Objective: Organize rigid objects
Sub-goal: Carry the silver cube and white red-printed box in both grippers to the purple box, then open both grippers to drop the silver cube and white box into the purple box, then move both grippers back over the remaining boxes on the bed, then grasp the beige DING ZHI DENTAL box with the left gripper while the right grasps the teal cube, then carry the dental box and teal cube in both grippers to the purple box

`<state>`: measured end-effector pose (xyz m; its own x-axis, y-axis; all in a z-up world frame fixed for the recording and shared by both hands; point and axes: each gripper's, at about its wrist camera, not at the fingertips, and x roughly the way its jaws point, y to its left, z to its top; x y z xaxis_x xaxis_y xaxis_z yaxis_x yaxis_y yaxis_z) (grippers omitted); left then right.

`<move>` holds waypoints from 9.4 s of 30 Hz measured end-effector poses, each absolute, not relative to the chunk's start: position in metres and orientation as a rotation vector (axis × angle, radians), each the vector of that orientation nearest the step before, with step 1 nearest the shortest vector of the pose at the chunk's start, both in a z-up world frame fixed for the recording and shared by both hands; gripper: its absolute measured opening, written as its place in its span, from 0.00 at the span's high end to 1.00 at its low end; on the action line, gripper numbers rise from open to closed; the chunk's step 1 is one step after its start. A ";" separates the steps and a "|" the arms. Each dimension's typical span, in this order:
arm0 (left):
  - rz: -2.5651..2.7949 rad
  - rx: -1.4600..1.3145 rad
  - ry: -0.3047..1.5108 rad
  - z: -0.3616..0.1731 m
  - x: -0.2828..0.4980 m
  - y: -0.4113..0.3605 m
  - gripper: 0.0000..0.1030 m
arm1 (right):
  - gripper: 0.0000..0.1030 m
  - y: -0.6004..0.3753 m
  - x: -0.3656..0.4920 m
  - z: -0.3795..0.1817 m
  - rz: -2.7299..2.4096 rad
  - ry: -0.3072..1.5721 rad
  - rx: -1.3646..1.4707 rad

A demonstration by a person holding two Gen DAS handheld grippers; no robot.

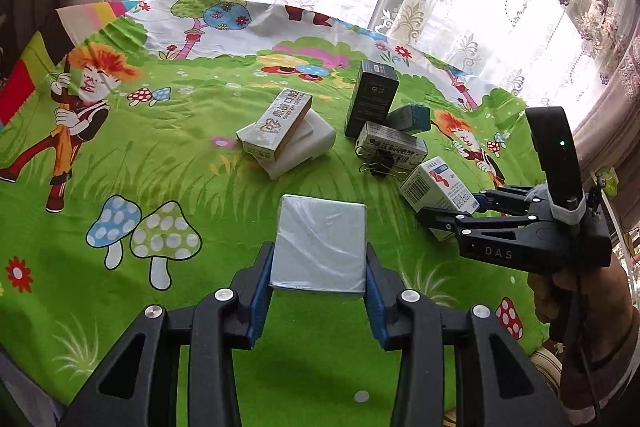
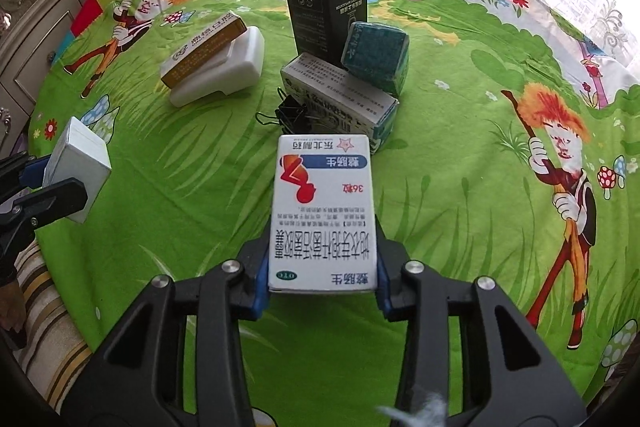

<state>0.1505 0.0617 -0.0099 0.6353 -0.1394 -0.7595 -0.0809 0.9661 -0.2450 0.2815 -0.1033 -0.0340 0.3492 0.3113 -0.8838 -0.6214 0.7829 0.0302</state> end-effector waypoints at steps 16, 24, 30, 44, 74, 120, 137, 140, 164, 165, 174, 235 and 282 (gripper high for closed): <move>0.028 -0.467 0.811 -0.001 0.096 0.120 0.59 | 0.57 -0.042 0.219 0.024 0.715 0.963 -0.334; 0.088 -0.544 0.763 0.003 0.057 0.156 0.59 | 0.57 0.012 0.171 0.034 0.820 0.950 -0.340; 0.160 -0.613 0.754 -0.006 0.019 0.190 0.60 | 0.57 0.051 0.131 0.039 0.901 0.940 -0.370; 0.380 -0.789 0.758 -0.053 -0.084 0.272 0.59 | 0.57 0.134 0.033 0.032 1.132 0.973 -0.472; 0.635 -0.934 0.759 -0.077 -0.157 0.338 0.42 | 0.37 0.198 -0.056 -0.008 1.291 1.031 -0.678; 0.373 -0.554 0.799 0.028 0.014 0.216 0.40 | 0.25 0.035 0.099 0.035 0.819 0.929 -0.284; 0.093 -0.329 0.853 0.032 0.155 0.129 0.40 | 0.19 -0.106 0.217 0.016 0.324 0.876 0.059; 0.054 -0.330 0.853 0.026 0.180 0.122 0.40 | 0.19 -0.117 0.219 0.013 0.287 0.858 0.094; -0.058 -0.210 0.911 -0.027 0.290 0.090 0.55 | 0.08 -0.124 0.229 -0.001 0.209 0.784 0.123; -0.058 -0.202 0.920 -0.030 0.290 0.089 0.59 | 0.08 -0.124 0.229 -0.002 0.210 0.786 0.122; -0.033 -0.182 0.909 -0.026 0.272 0.082 0.69 | 0.08 -0.122 0.233 -0.003 0.220 0.796 0.131; 0.048 -0.551 0.831 -0.010 0.098 0.089 0.69 | 0.64 -0.112 0.234 0.064 0.252 0.721 0.043; 0.715 -0.869 0.714 -0.036 -0.134 0.307 0.68 | 0.64 0.163 -0.034 0.032 1.164 0.922 -0.374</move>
<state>-0.1336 0.3066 -0.0365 0.5611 0.2540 -0.7878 -0.7881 0.4551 -0.4145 -0.0345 0.1634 0.0323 0.0970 0.6183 -0.7800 -0.9006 0.3882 0.1956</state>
